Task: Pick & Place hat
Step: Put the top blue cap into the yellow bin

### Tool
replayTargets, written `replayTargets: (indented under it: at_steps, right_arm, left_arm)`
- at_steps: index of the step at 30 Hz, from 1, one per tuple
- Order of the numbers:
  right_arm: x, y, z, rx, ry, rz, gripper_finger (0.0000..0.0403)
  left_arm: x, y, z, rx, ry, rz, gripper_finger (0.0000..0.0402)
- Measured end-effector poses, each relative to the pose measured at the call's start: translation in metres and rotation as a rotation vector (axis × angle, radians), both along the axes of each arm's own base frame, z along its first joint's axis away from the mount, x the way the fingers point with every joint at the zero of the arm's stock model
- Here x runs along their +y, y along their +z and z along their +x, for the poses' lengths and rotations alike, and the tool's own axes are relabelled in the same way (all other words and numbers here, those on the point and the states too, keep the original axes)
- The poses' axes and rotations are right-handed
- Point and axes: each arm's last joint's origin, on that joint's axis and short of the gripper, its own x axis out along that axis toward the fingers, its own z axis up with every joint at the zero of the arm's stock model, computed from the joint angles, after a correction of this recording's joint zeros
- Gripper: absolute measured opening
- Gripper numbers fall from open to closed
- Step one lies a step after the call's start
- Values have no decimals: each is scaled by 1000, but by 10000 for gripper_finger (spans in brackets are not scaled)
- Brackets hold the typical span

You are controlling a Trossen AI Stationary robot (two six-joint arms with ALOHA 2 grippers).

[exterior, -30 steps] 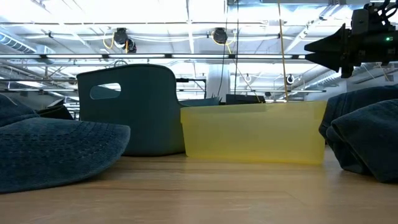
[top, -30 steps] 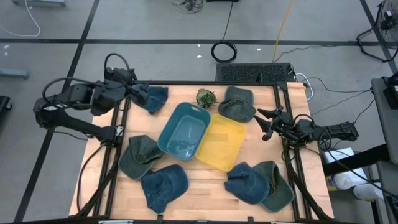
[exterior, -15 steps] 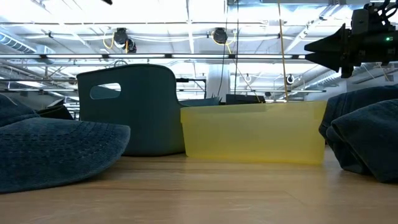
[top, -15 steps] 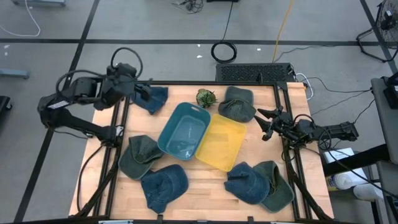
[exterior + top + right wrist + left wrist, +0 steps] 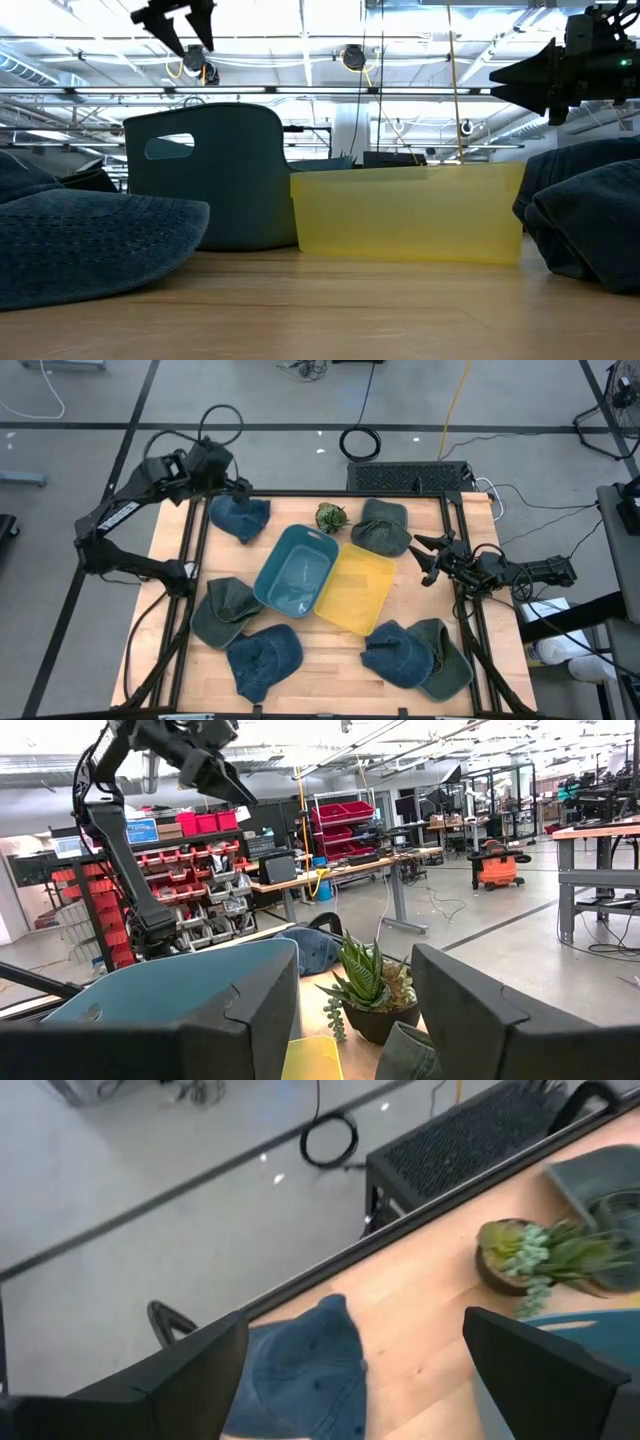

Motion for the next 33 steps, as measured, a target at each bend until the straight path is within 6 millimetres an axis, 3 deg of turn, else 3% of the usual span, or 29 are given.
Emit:
replayTargets:
  at_steps: [18, 33]
  right_arm:
    - [0, 0, 0, 0, 0, 0, 187]
    - [0, 0, 0, 0, 0, 0, 187]
  left_arm:
    - [65, -23, -25, 32, 203, -180, 379]
    - [119, -66, -44, 176, 236, -438, 379]
